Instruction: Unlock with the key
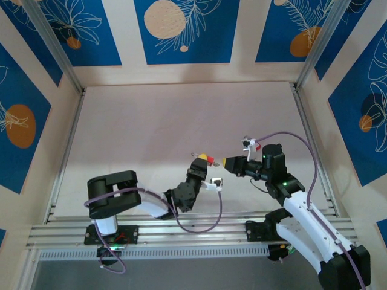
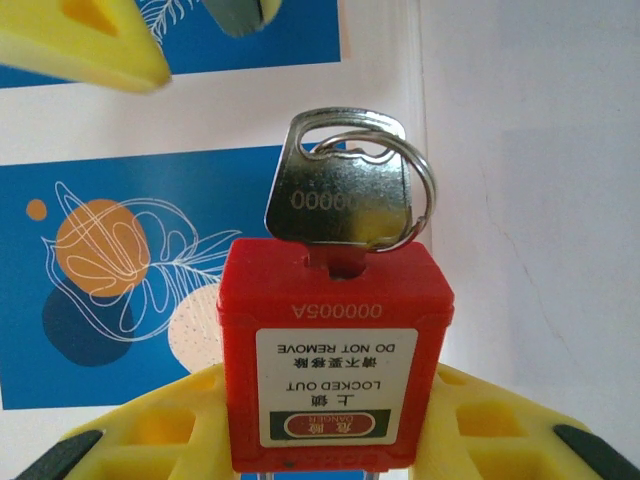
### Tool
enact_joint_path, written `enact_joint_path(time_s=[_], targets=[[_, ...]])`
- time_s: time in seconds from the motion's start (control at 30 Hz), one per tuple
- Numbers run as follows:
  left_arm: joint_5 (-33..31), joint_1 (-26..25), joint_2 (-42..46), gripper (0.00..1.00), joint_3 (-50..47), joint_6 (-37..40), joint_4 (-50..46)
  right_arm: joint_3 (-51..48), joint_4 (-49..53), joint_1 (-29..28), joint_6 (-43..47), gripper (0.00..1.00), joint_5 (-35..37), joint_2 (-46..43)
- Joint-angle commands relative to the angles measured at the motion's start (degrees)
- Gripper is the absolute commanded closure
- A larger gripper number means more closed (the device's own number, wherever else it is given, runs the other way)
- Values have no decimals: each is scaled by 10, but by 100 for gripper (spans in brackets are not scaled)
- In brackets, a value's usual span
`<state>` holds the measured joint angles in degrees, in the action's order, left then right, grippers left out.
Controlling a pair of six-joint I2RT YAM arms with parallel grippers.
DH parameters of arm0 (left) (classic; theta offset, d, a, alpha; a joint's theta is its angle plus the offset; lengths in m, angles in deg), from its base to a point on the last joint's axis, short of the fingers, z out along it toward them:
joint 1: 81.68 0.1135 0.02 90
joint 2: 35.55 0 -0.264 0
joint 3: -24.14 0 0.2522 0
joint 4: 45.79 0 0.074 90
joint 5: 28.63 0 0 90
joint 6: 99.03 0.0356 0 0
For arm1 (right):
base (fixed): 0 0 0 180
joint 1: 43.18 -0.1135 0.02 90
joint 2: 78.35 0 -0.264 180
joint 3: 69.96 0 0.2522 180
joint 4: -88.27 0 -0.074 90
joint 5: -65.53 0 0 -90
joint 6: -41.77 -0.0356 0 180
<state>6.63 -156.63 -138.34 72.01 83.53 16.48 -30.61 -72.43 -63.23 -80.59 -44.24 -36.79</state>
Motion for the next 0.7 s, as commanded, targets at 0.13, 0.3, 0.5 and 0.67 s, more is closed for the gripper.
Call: enact_joint_path(time_s=[0.13,0.3,0.5,0.67], targets=[[-12,-8,-13,79,-3,9,46,-8,-25,-17,18,77,-3,10],[-13,-7,-18,80,-1,6,46,-8,-29,-28,18,76,-18,26],[-13,-7,-16,80,0,2,46,-11,-24,-38,22,75,-7,29],[-14,-8,-14,80,2,2,46,-10,-19,-43,25,74,-4,32]])
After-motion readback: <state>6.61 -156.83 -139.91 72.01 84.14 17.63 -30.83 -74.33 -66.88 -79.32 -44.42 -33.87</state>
